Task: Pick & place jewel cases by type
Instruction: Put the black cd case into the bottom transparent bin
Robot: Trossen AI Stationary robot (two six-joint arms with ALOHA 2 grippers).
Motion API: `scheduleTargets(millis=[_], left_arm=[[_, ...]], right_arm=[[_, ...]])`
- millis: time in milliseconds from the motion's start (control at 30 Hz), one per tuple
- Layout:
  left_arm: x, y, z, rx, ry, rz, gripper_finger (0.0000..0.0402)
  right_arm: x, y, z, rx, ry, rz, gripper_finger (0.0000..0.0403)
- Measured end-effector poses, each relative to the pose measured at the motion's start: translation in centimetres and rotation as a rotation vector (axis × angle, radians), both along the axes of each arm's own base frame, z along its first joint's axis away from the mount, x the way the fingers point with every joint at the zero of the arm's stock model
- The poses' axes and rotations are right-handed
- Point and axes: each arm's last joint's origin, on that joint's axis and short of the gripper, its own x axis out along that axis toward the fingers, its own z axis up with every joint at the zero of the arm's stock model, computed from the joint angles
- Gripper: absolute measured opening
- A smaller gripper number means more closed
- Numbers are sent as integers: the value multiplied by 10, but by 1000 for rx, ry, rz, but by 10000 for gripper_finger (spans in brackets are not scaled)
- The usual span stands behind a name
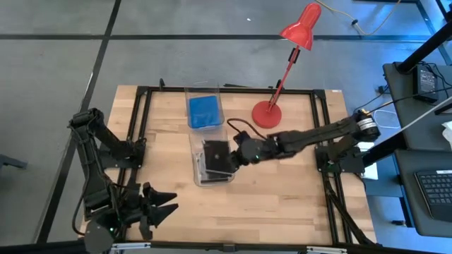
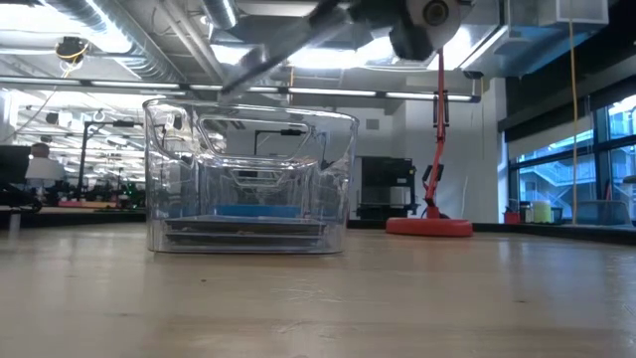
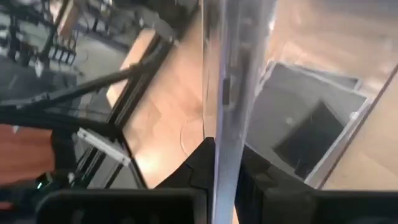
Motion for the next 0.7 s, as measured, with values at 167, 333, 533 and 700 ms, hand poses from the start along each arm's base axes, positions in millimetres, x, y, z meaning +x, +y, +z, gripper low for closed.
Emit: scheduleTargets(millis=[167, 333, 533, 700], left_arm=[[2, 1, 0, 17, 6, 7, 215], [4, 2, 0, 15, 6, 14, 216], [6, 3, 0, 15, 6, 21, 212], [9, 5, 0, 15, 6, 34, 216]], right_arm=[[10, -22, -13, 70, 57, 67, 30], [22, -35, -35, 135, 127, 102, 35], [38, -42, -66, 172, 186, 119, 42], [48, -42, -81, 181, 180, 161, 30]])
